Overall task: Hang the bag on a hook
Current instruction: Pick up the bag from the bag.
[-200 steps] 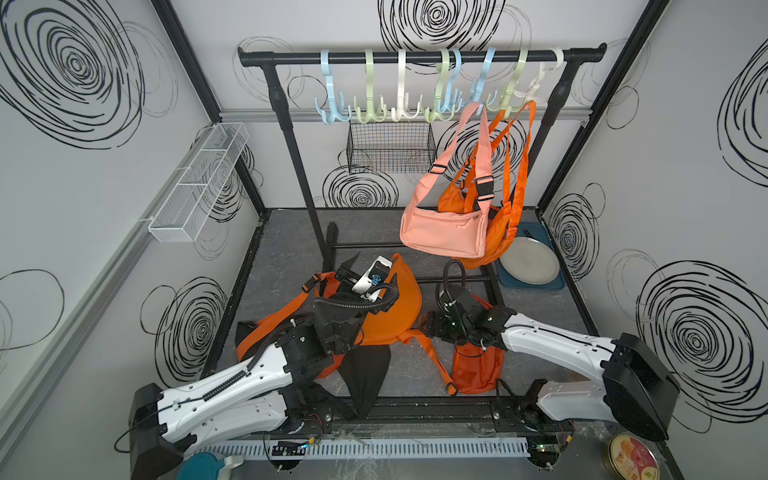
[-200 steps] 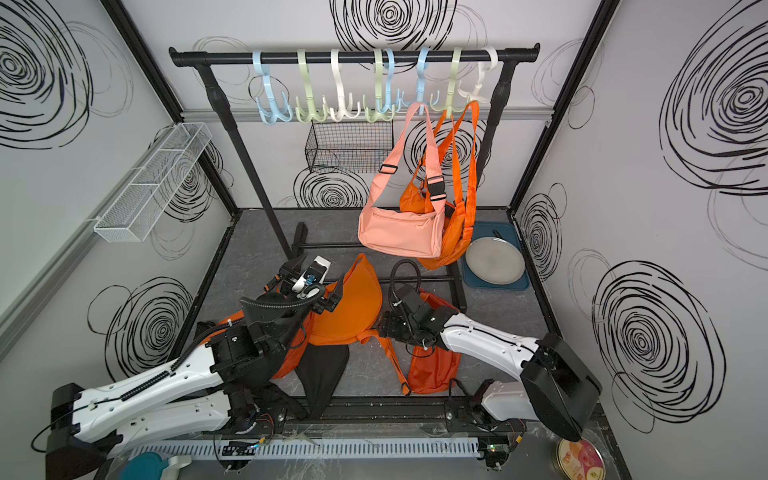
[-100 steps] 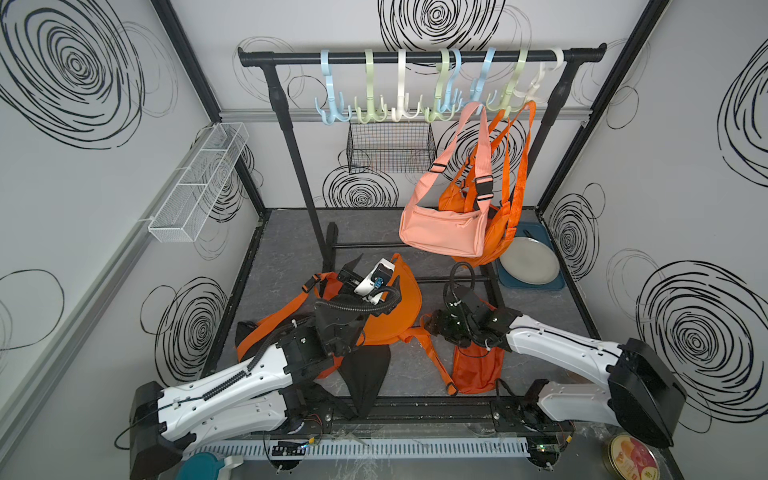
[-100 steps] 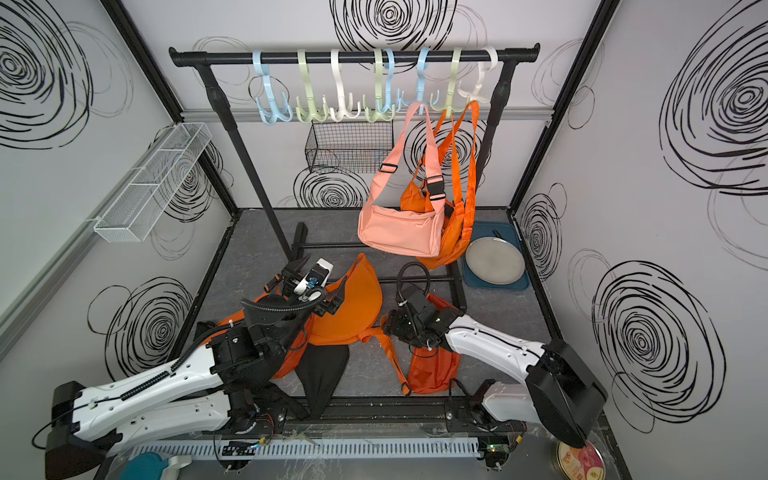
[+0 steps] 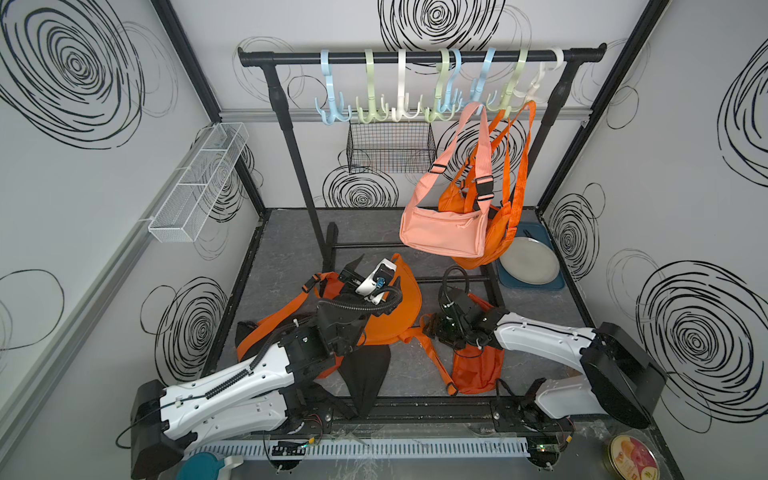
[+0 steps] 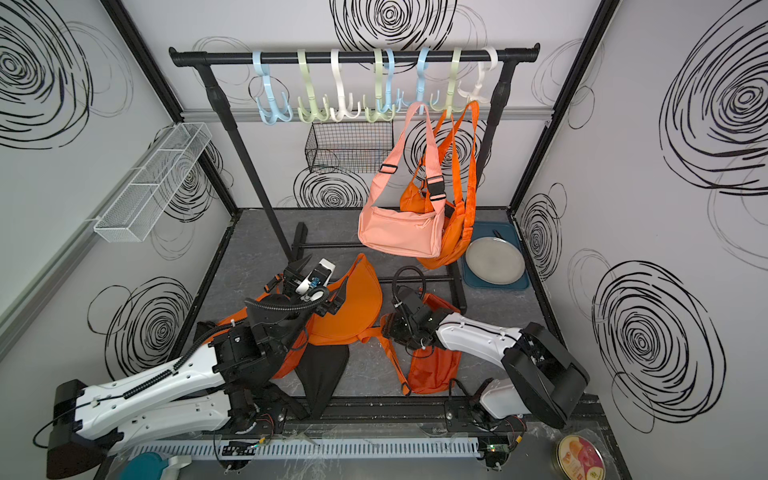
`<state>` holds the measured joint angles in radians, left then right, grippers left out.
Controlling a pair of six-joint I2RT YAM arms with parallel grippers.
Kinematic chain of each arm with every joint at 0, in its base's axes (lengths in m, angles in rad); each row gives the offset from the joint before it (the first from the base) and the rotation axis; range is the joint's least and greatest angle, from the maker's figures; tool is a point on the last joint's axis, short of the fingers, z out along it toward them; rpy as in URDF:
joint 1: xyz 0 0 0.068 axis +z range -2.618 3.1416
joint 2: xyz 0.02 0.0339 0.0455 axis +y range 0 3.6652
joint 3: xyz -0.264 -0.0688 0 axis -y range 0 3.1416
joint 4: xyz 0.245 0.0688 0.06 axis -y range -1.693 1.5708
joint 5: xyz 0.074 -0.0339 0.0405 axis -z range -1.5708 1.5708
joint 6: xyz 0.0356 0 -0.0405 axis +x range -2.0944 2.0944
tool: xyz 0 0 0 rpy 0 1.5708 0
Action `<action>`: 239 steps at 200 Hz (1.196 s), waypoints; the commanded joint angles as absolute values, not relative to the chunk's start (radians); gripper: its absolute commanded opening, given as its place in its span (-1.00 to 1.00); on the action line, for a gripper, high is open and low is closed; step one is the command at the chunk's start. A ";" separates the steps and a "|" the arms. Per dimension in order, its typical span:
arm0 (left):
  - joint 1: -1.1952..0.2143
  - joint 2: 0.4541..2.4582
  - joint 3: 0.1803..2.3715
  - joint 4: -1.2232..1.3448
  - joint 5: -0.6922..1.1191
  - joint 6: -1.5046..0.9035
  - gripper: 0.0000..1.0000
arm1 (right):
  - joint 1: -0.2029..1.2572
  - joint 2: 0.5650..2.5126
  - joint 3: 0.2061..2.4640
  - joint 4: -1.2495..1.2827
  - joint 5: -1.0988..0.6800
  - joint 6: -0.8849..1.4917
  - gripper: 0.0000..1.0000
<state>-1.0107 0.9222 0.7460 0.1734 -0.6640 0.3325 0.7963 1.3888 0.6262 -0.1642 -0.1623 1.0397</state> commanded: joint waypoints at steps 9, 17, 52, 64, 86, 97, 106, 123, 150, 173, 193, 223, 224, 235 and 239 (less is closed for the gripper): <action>-1.017 0.923 0.741 0.207 -0.675 0.344 0.98 | 0.780 1.365 0.650 -0.086 -0.089 1.015 -0.13; -1.017 0.927 0.742 0.206 -0.675 0.344 0.98 | 0.773 1.369 0.658 -0.074 -0.092 1.006 -0.24; -1.022 0.927 0.741 0.204 -0.679 0.343 0.98 | 0.746 1.398 0.689 -0.045 -0.121 0.980 -0.59; -1.022 0.928 0.741 0.206 -0.678 0.344 0.98 | 0.743 1.392 0.695 -0.039 -0.125 0.976 -0.66; -1.022 0.932 0.742 0.206 -0.674 0.343 0.98 | 0.736 1.366 0.714 -0.034 -0.134 0.964 -0.83; -1.023 0.933 0.744 0.202 -0.666 0.341 0.98 | 0.733 1.345 0.734 -0.039 -0.133 0.956 -0.89; -1.024 0.929 0.746 0.194 -0.644 0.340 0.98 | 0.731 1.326 0.758 -0.048 -0.132 0.942 -0.94; -1.037 0.908 0.746 0.175 -0.549 0.340 0.98 | 0.730 1.288 0.826 -0.096 -0.106 0.905 -1.00; -1.120 0.864 0.738 0.187 -0.466 0.339 0.98 | 0.730 1.224 0.934 -0.147 -0.048 0.827 -1.00; -1.215 0.884 0.765 0.187 -0.490 0.337 0.98 | 0.730 1.164 0.985 -0.139 -0.008 0.770 -1.00; -1.313 0.936 0.779 0.228 -0.578 0.336 0.99 | 0.730 1.131 1.045 -0.174 0.026 0.738 -1.00; -1.404 1.052 0.756 0.388 -0.642 0.309 0.98 | 0.732 1.084 1.128 -0.225 0.075 0.705 -1.00; -1.405 1.059 0.757 0.392 -0.645 0.308 0.98 | 0.733 1.083 1.129 -0.225 0.077 0.704 -1.00; -1.421 1.114 0.777 0.415 -0.688 0.307 0.99 | 0.736 1.062 1.150 -0.235 0.102 0.696 -1.00; -1.423 1.133 0.783 0.421 -0.699 0.306 0.98 | 0.738 1.056 1.158 -0.239 0.111 0.693 -1.00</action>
<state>-1.4014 1.0508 0.7494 0.2787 -0.5976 0.3225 0.7361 1.1069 1.0954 -0.1936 0.0311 0.7399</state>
